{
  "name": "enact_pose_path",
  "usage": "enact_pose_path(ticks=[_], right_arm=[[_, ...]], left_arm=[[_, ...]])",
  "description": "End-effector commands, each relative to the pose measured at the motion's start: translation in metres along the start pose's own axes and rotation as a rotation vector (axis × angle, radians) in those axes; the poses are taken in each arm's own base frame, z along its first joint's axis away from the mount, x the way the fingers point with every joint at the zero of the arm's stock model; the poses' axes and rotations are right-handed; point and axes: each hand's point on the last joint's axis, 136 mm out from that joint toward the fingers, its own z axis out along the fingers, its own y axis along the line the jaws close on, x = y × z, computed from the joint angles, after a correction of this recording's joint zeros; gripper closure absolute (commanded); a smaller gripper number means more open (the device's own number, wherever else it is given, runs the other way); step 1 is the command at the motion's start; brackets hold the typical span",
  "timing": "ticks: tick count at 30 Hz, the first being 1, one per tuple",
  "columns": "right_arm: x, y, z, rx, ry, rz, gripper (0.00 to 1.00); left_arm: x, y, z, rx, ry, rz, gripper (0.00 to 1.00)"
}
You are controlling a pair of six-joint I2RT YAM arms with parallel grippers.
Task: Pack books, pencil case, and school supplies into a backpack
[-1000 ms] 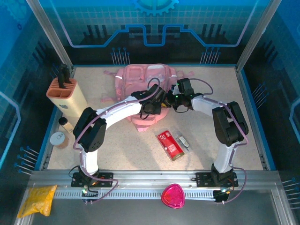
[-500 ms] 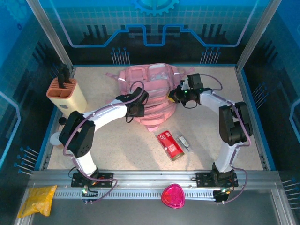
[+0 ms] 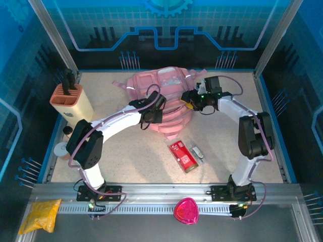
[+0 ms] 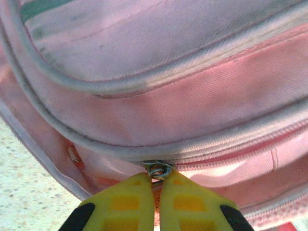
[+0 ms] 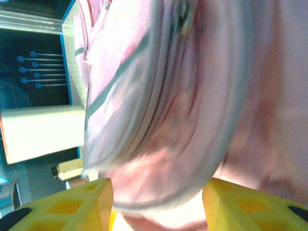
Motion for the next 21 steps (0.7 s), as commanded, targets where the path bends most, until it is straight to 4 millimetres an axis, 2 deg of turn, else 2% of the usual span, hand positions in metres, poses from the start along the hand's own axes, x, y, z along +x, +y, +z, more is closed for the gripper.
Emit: enact_pose_path(ticks=[1,5,8,13,18,19,21], right_arm=[[0.025,0.009,-0.014,-0.065,0.025,0.036,0.45],[0.057,0.021,-0.004,-0.071,0.056,0.069,0.41],[0.065,0.025,0.011,-0.101,0.042,0.141,0.41],[0.067,0.029,0.033,-0.061,0.006,0.166,0.42],[0.059,0.03,0.055,-0.064,-0.002,0.183,0.46],[0.061,0.025,0.059,-0.042,0.004,0.184,0.49],[0.062,0.018,0.066,-0.029,0.006,0.188,0.6]], left_arm=[[-0.005,-0.022,-0.006,0.054,0.001,0.008,1.0],[-0.003,-0.027,-0.006,0.065,0.004,0.005,1.0],[-0.001,-0.029,-0.005,0.068,0.004,0.01,1.0],[-0.001,-0.031,-0.003,0.071,0.006,0.015,1.0],[-0.001,-0.03,-0.002,0.064,0.008,0.029,1.0],[-0.002,-0.029,-0.002,0.06,0.005,0.029,1.0],[-0.003,-0.03,-0.002,0.057,-0.002,0.035,1.0]])
